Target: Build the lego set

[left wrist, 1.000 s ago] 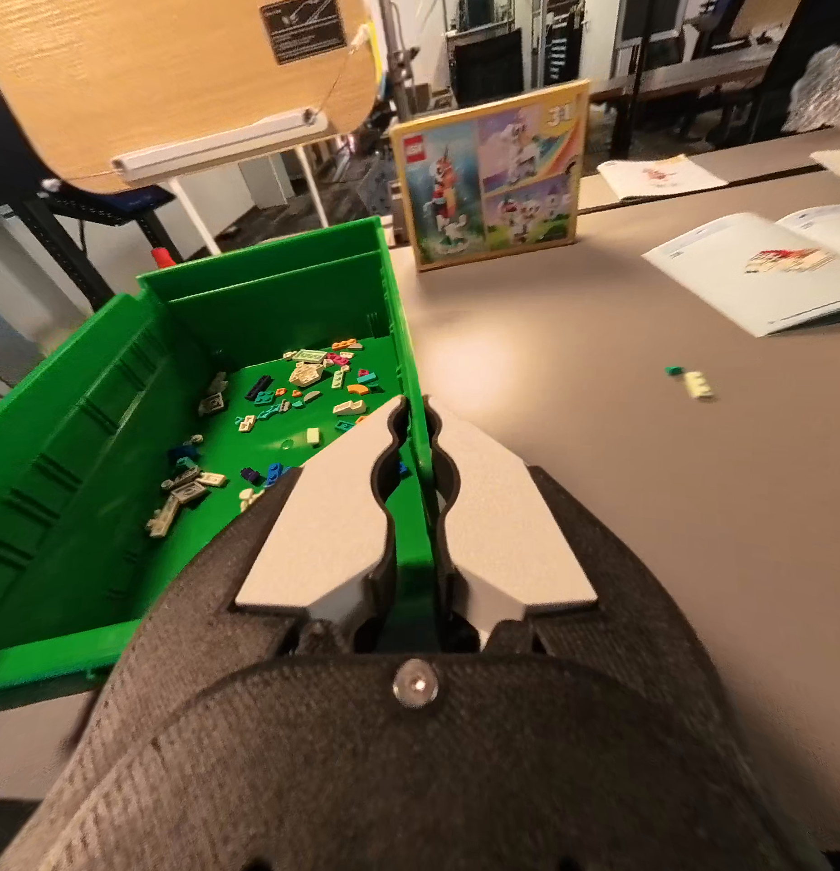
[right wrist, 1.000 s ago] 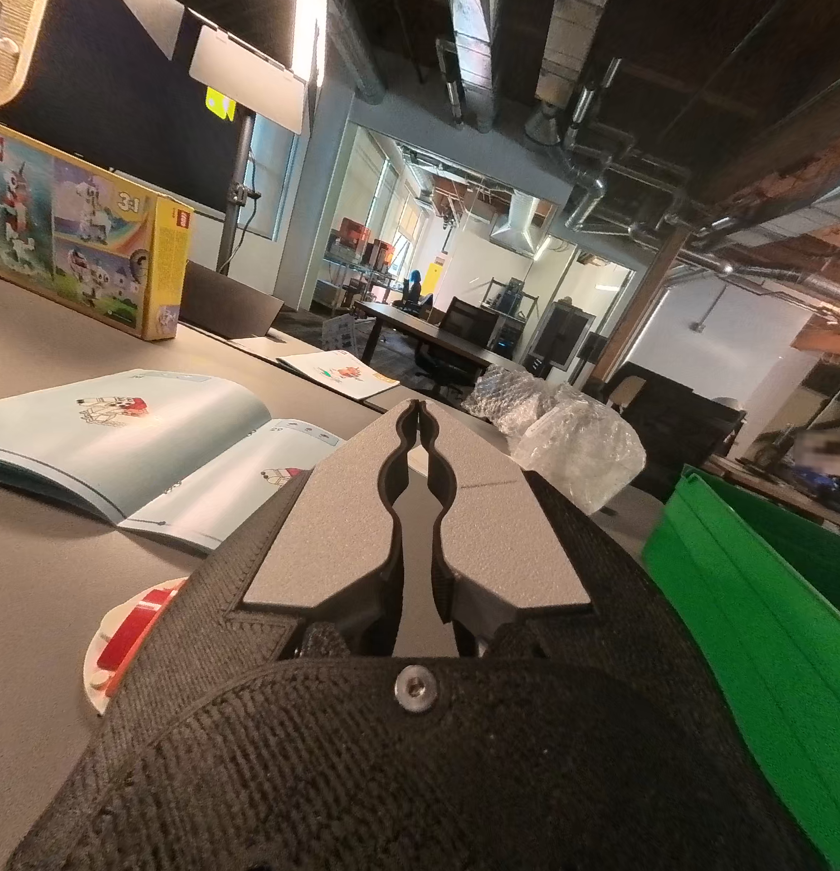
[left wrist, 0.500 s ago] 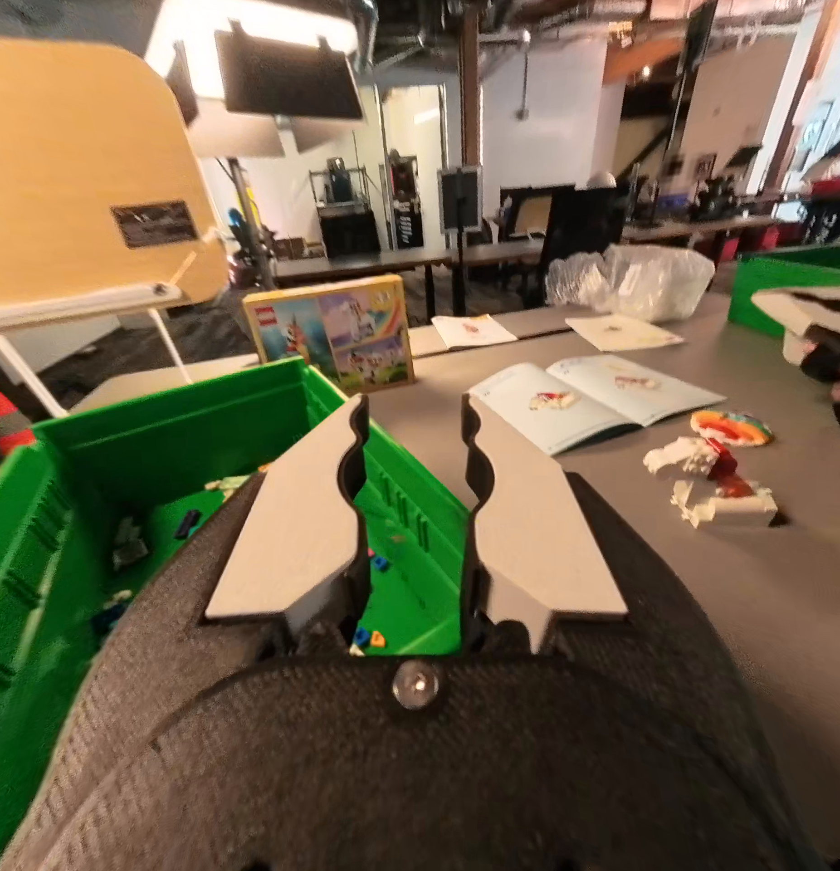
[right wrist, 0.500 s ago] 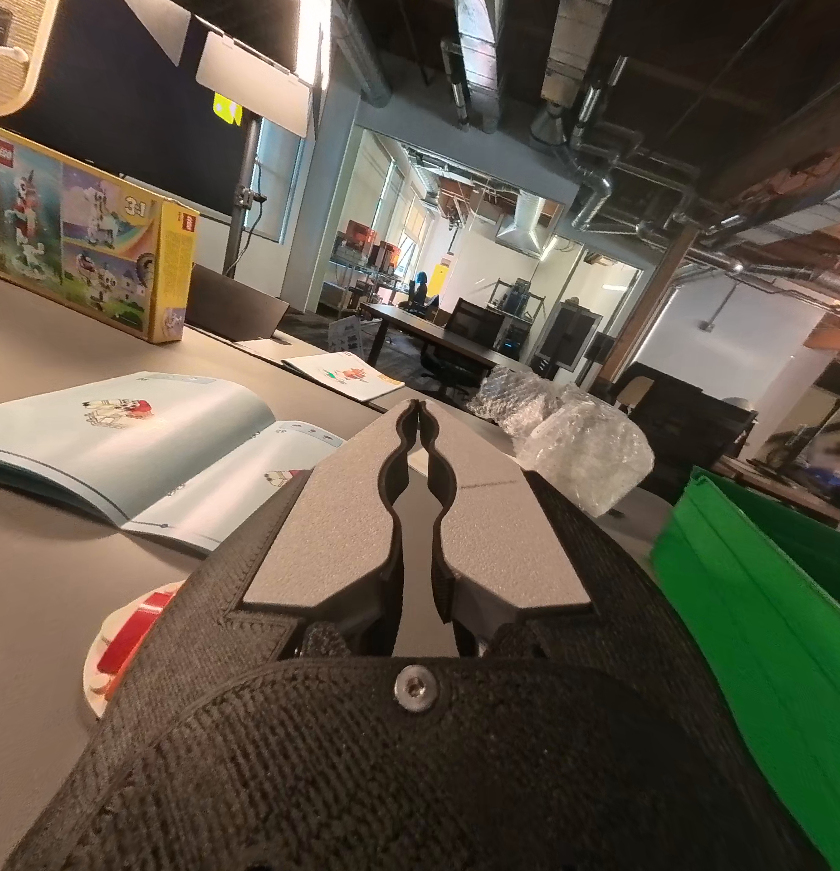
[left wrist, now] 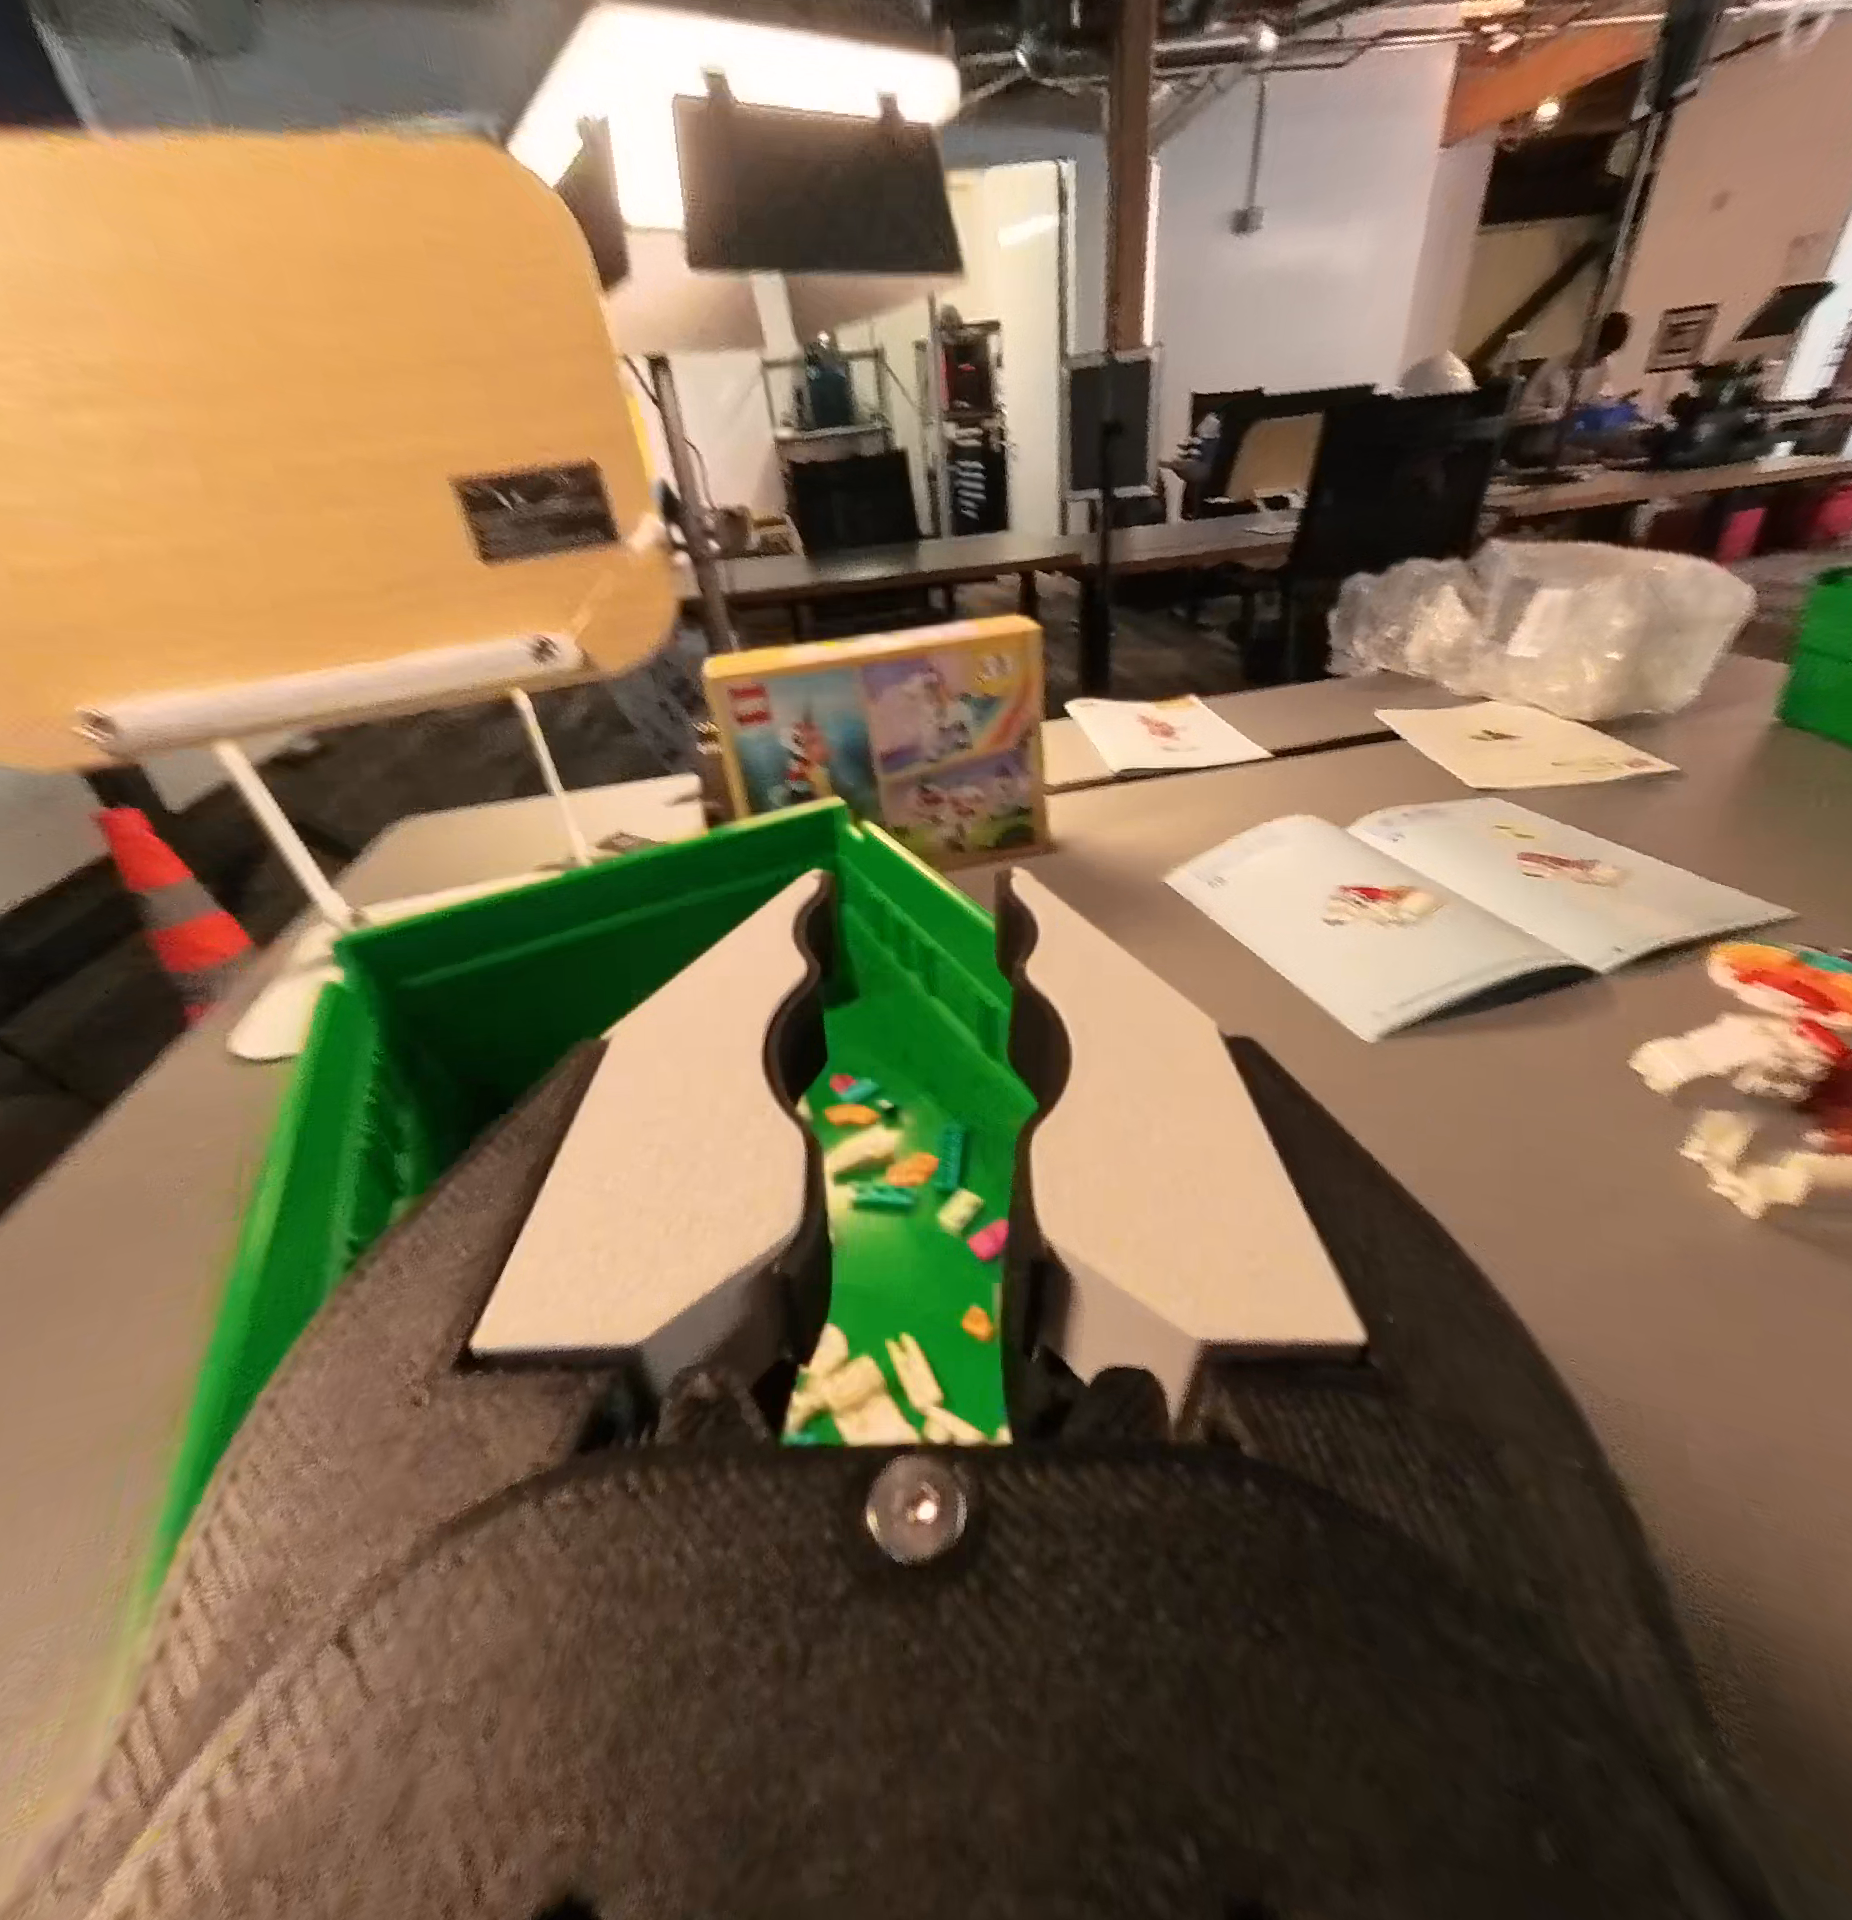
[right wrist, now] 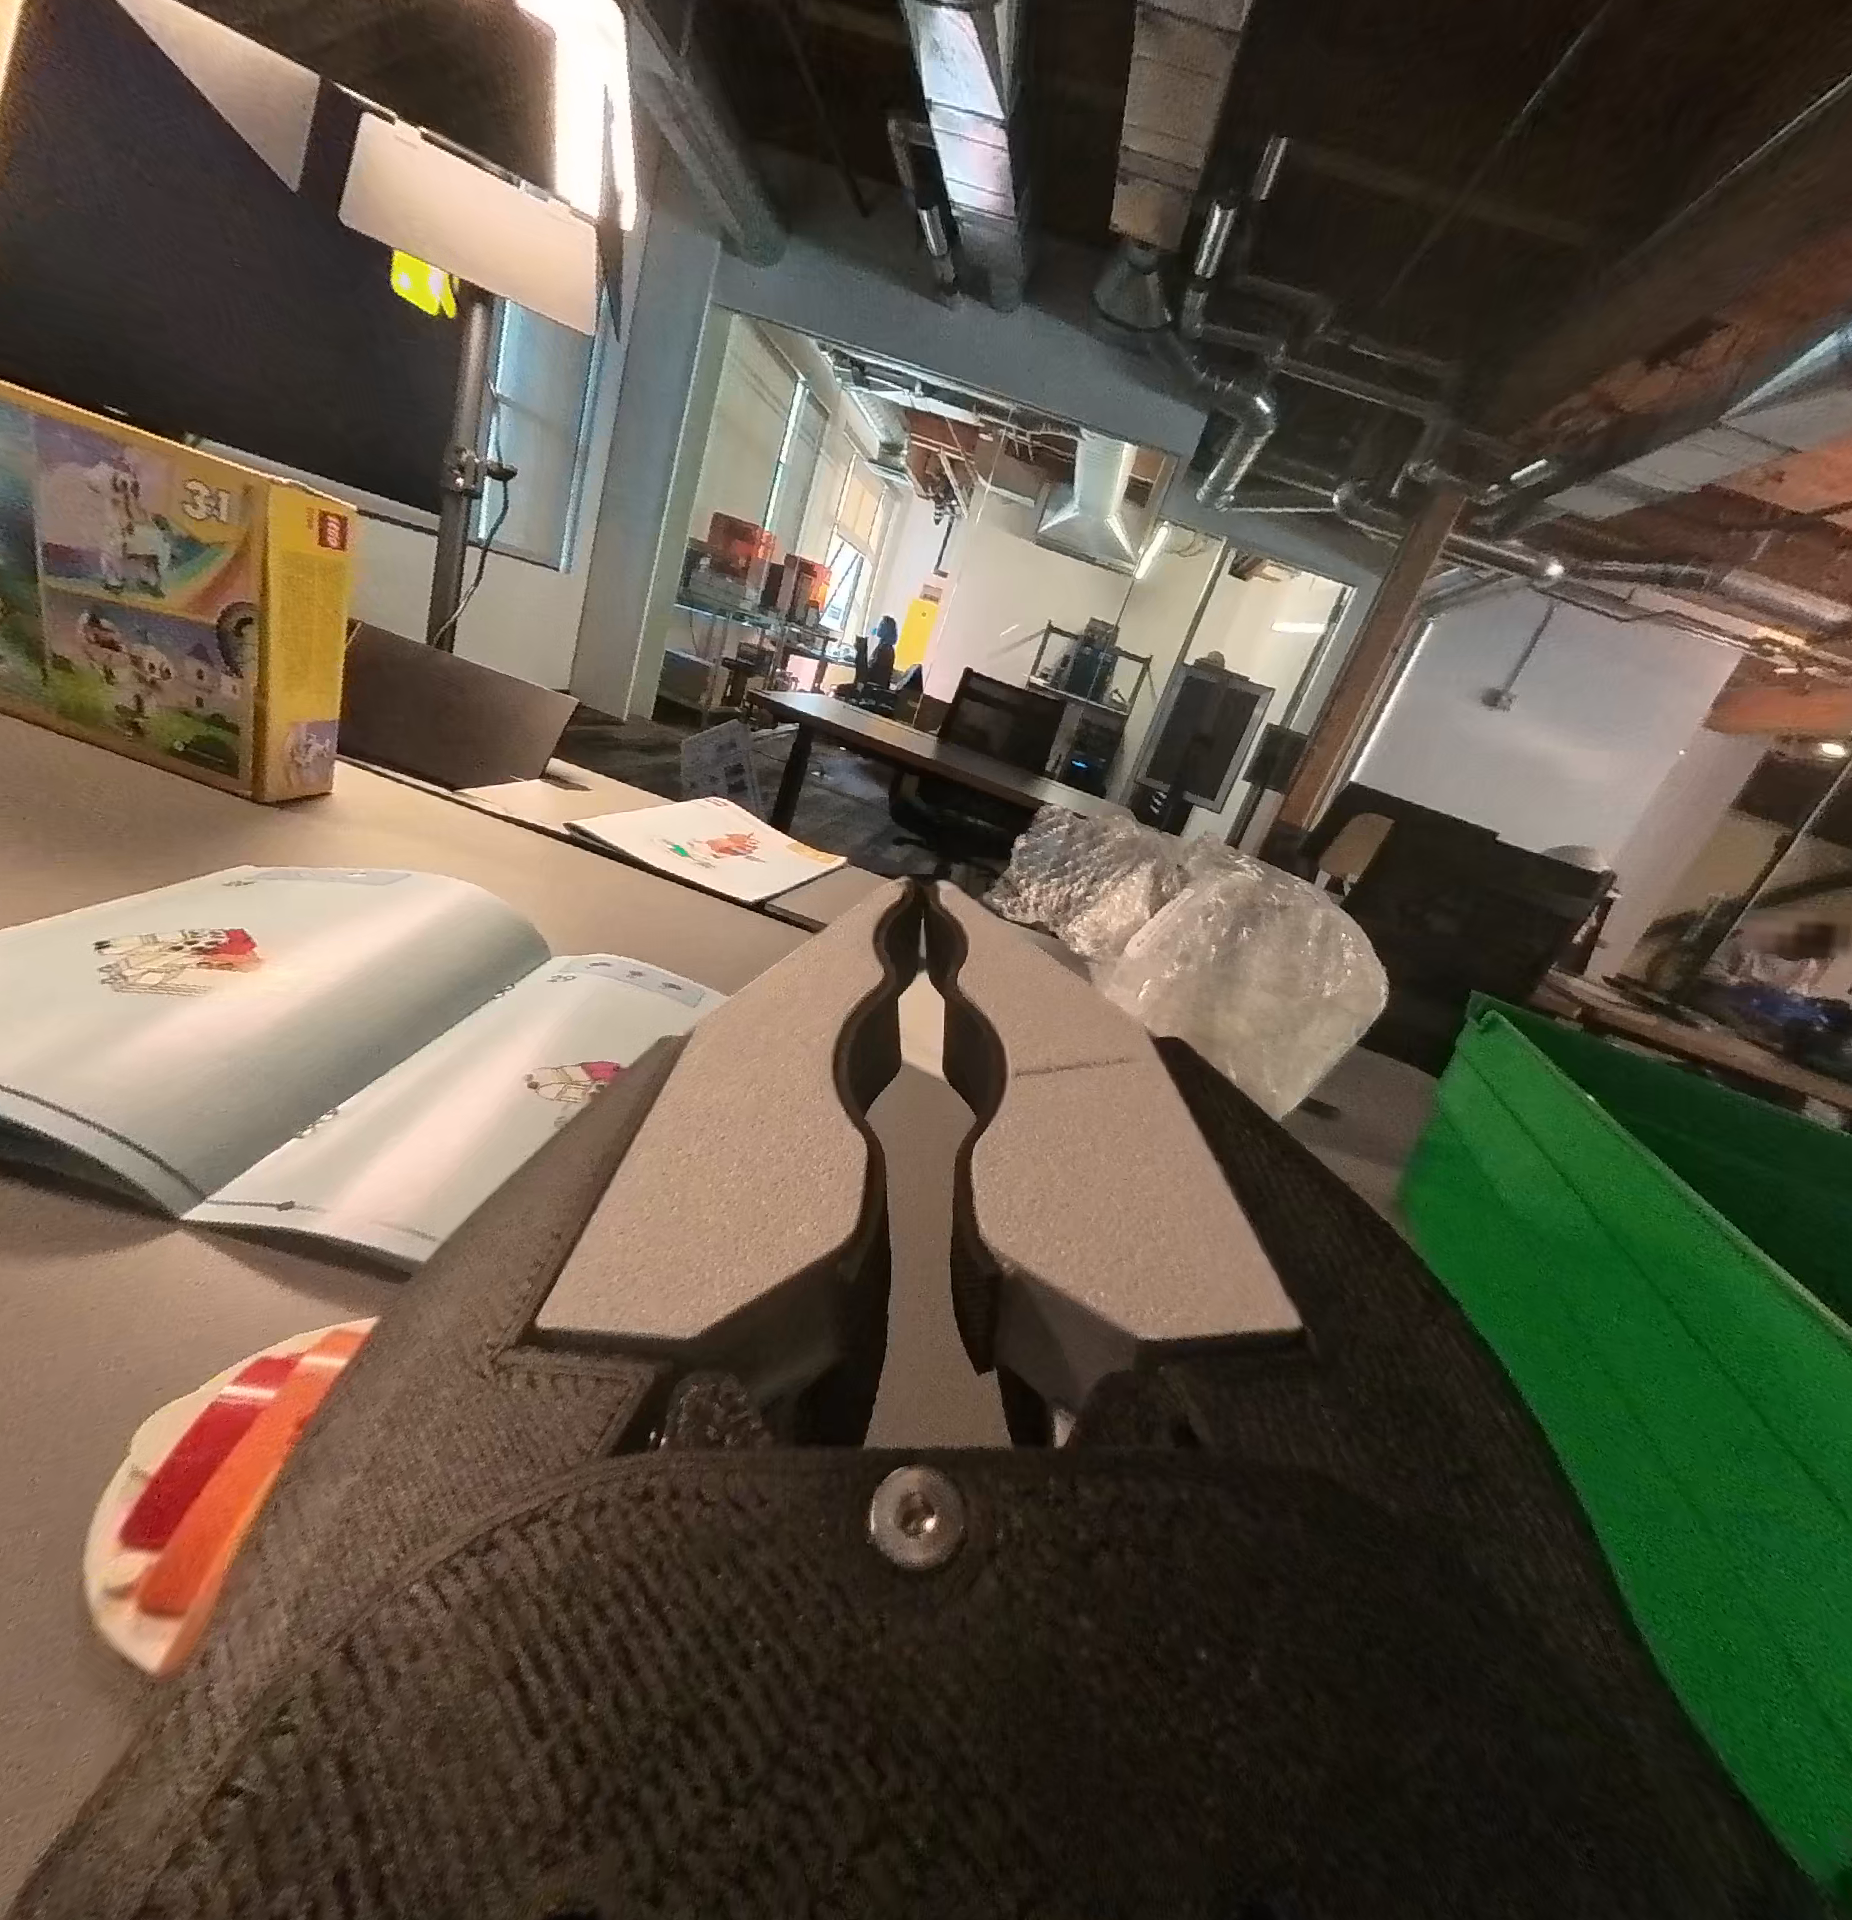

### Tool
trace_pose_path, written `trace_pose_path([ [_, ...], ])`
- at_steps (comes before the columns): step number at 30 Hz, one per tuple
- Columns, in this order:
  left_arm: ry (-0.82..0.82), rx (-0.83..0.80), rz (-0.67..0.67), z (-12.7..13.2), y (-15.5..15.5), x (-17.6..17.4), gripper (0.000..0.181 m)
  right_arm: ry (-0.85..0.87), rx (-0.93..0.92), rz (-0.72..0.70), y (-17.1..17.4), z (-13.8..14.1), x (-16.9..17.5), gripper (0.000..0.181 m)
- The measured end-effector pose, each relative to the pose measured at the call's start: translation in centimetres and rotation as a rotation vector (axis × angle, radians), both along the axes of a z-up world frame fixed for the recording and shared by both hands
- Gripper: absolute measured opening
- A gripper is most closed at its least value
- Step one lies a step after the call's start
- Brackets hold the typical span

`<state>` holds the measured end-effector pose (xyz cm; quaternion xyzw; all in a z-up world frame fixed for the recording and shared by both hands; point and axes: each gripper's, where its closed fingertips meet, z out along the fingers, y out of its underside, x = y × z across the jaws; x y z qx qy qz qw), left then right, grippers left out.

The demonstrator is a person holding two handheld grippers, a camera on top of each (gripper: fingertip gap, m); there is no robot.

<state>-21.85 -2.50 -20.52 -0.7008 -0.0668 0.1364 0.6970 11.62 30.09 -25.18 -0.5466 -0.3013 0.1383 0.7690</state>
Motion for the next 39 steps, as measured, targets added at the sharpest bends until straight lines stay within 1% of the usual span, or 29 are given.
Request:
trace_pose_path([
  [3, 0.044, -0.019, 0.022, 2.1, 0.6, -1.7, 0.034, 0.017, -0.004, -0.013, 0.3, 0.1, 0.3, 0.000],
  [5, 0.060, -0.130, 0.023, 2.2, 1.8, -2.6, 0.039, 0.028, -0.007, -0.013, 0.3, 0.2, 0.5, 0.000],
  [6, 0.033, -0.211, -0.031, 1.9, 2.6, -2.3, 0.046, 0.031, -0.007, -0.012, 0.2, 0.2, 0.5, 0.000],
  [7, -0.023, -0.279, -0.118, 1.6, 3.5, -1.4, 0.054, 0.033, -0.009, -0.012, 0.3, 0.2, 0.6, 0.000],
  [8, -0.069, -0.328, -0.204, 1.5, 4.1, -0.5, 0.055, 0.033, -0.009, -0.013, 0.3, 0.2, 0.6, 0.000],
  [9, -0.088, -0.371, -0.254, 1.6, 4.7, -0.1, 0.055, 0.032, -0.010, -0.012, 0.3, 0.2, 0.5, 0.000],
  [11, -0.037, -0.494, -0.258, 1.0, 5.6, -1.2, 0.051, 0.027, -0.009, -0.009, 0.3, 0.1, 0.5, 0.000],
  [13, 0.038, -0.639, -0.240, -0.3, 6.5, -3.3, 0.041, 0.020, -0.009, -0.002, 0.2, 0.1, 0.3, 0.000],
  [14, 0.042, -0.723, -0.264, -1.4, 6.8, -3.9, 0.033, 0.014, -0.009, 0.001, 0.2, 0.0, 0.2, 0.000],
  [16, -0.061, -0.895, -0.356, -4.2, 7.1, -4.1, 0.024, 0.001, -0.006, 0.004, 0.2, 0.0, -0.1, 0.000],
  [17, -0.113, -0.946, -0.370, -5.3, 7.5, -4.6, 0.022, -0.007, -0.003, 0.007, 0.1, -0.1, -0.2, 0.000],
  [18, -0.133, -0.982, -0.354, -6.4, 8.2, -5.6, 0.019, -0.016, 0.002, 0.010, 0.0, -0.1, -0.4, 0.000],
  [21, -0.118, -1.091, -0.225, -9.5, 9.7, -9.7, 0.016, -0.041, 0.015, 0.016, -0.2, -0.3, -0.7, 0.000],
  [24, -0.172, -1.196, -0.162, -12.3, 10.3, -12.1, 0.015, -0.058, 0.024, 0.030, -0.3, -0.4, -1.1, 0.000],
  [27, -0.242, -1.236, -0.169, -14.0, 11.0, -12.3, 0.016, -0.074, 0.030, 0.034, -0.1, -0.5, -1.4, 0.000],
  [32, -0.301, -1.261, -0.204, -15.1, 11.8, -11.7, 0.018, -0.076, 0.032, 0.040, -0.1, -0.5, -1.5, 0.000],
  [36, -0.318, -1.301, -0.203, -15.9, 11.4, -11.5, 0.021, -0.074, 0.031, 0.043, -0.1, -0.5, -1.4, 0.000],
  [39, -0.345, -1.300, -0.200, -16.2, 11.5, -11.5, 0.022, -0.077, 0.032, 0.045, -0.1, -0.5, -1.5, 0.000],
])
